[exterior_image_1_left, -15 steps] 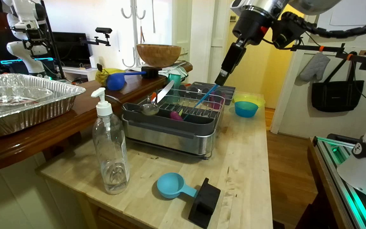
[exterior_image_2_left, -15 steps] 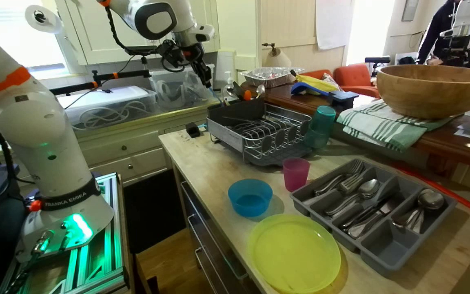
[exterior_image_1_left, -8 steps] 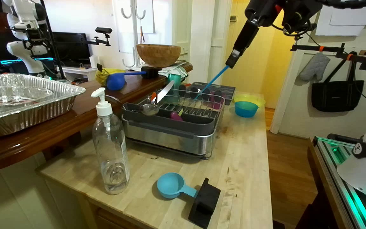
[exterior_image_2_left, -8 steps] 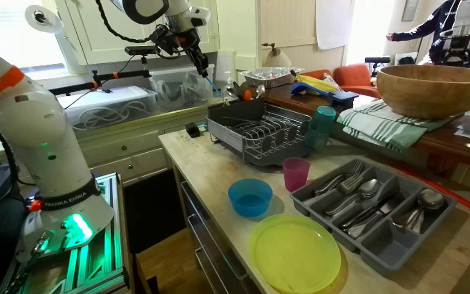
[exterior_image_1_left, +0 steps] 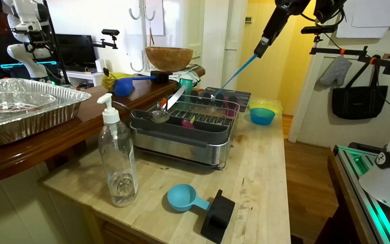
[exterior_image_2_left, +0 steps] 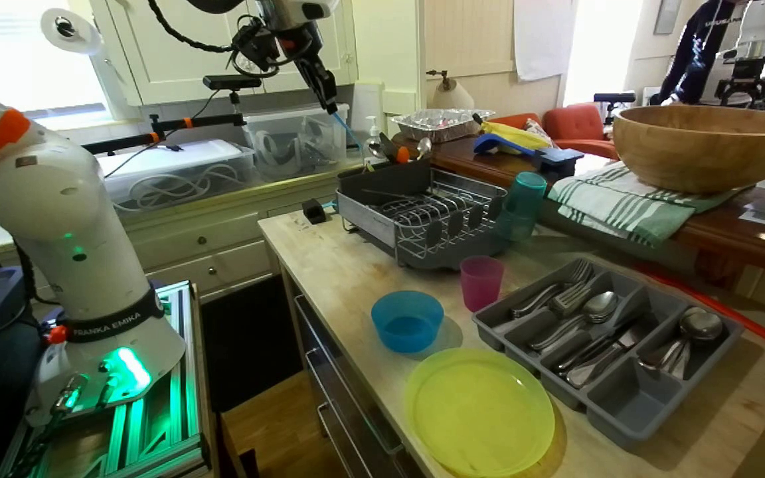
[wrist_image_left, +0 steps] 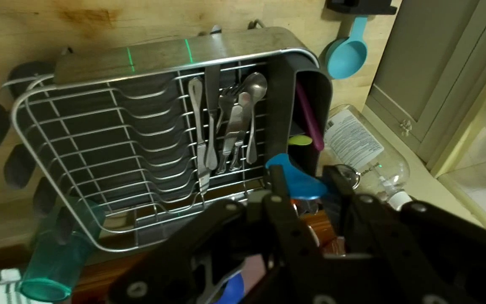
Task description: Take the blue plastic knife from the dish rack and place it on the utensil organizer
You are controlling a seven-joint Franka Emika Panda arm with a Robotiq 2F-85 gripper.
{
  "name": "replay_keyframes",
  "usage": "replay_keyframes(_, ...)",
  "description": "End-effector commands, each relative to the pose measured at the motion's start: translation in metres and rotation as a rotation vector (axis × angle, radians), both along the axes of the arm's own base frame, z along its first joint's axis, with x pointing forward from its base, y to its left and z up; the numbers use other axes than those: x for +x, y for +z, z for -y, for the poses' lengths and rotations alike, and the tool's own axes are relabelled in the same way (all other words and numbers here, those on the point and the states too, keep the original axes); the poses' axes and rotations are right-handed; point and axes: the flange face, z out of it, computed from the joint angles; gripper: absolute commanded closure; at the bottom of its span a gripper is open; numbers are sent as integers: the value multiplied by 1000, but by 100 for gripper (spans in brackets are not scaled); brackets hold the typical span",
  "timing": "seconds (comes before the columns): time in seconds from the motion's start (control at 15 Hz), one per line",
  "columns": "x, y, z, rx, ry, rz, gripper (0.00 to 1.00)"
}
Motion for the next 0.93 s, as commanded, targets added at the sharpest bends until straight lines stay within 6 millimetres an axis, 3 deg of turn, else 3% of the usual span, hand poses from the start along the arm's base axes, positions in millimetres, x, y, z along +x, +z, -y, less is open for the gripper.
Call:
replay_keyframes(0.0, -24, 5, 37, -26, -60, -6, 93)
replay_keyframes(0.87, -39, -3, 187, -110, -314, 35, 93)
